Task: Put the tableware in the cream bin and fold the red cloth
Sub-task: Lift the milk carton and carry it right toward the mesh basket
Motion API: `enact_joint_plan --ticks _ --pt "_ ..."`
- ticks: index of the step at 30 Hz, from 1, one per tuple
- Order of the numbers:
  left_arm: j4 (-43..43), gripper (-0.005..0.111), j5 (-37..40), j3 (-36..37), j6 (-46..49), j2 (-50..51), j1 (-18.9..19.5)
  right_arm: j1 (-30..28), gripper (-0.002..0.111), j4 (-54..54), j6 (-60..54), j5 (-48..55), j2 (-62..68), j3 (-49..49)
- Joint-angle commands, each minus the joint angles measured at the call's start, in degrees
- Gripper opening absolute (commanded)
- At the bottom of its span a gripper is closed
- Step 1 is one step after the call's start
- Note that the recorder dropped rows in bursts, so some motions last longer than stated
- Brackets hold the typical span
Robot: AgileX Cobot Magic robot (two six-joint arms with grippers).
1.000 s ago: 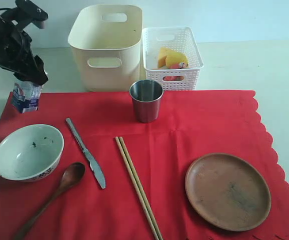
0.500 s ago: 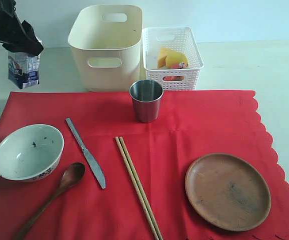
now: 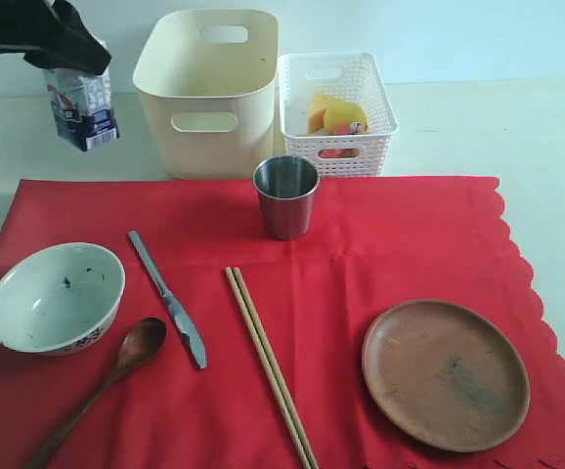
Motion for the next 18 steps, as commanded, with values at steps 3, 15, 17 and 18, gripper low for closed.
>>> enact_joint_plan --ticks 3,15,17,18 --pt "-4.34 0.000 -5.81 -0.73 4.76 -0.95 -4.19 -0.04 0.000 -0.14 0.11 -0.48 -0.21 0.29" --pt "-4.45 0.000 -22.13 -0.73 7.71 -0.71 -12.93 -0.04 0.000 -0.13 0.11 -0.79 -0.21 0.29" --pt "-4.45 0.000 -25.26 -0.73 7.71 -0.45 -14.38 -0.04 0.000 -0.13 0.11 -0.93 -0.21 0.29" --pt "-4.45 0.000 -27.12 -0.73 7.71 -0.30 -15.15 -0.04 0.000 -0.13 0.11 -0.93 -0.21 0.29"
